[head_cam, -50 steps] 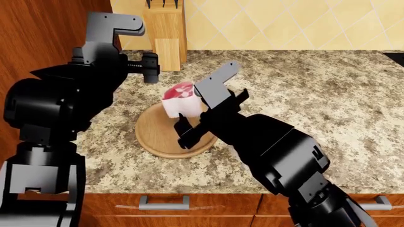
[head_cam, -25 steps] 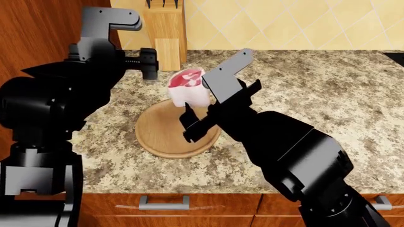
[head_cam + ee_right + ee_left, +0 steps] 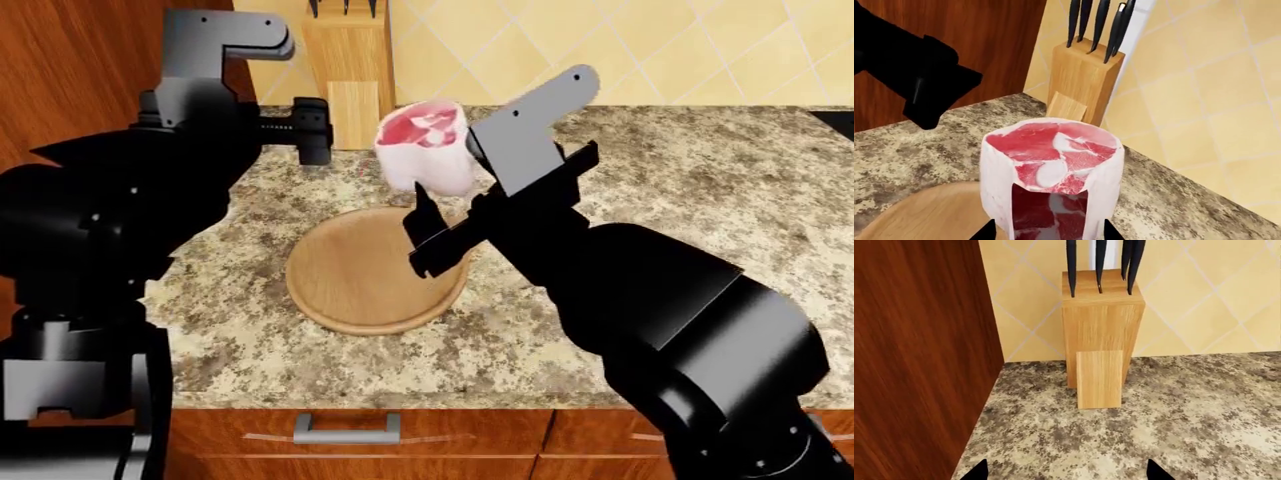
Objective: Place the steak on the rack of the oven.
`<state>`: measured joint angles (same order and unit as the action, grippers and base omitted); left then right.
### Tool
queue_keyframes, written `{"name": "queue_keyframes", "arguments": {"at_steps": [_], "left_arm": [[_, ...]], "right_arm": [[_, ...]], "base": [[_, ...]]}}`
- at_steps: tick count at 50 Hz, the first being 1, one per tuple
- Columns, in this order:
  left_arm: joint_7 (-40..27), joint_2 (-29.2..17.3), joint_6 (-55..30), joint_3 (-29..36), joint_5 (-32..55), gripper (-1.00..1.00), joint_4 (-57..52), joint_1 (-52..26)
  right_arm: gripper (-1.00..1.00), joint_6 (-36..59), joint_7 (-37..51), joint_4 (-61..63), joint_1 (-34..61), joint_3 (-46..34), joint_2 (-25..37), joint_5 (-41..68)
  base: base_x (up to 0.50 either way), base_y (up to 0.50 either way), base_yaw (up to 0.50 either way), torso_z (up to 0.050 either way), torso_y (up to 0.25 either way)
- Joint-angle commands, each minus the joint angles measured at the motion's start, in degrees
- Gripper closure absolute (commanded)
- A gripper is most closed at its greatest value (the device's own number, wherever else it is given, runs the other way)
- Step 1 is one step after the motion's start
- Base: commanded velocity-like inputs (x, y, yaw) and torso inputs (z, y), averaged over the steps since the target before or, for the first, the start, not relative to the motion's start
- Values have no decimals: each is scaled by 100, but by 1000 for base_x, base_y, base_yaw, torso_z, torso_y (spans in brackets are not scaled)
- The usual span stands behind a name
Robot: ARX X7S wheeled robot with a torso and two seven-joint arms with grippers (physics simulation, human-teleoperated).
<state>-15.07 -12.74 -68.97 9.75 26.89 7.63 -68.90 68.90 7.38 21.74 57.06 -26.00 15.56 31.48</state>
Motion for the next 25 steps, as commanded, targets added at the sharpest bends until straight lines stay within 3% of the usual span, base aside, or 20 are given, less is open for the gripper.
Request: {"name": "queue_keyframes", "arguments": {"at_steps": [1, 25], "left_arm": [[-73, -17, -109, -76, 82, -100, -172, 22], [-211, -51, -344, -298, 284, -100, -505, -6]], "right_arm": [[100, 135, 45, 518, 31, 484, 141, 112], [100, 738, 430, 676, 284, 1210, 349, 262]], "base": [[0, 0, 0, 0, 0], [0, 0, 0, 0, 0]]}}
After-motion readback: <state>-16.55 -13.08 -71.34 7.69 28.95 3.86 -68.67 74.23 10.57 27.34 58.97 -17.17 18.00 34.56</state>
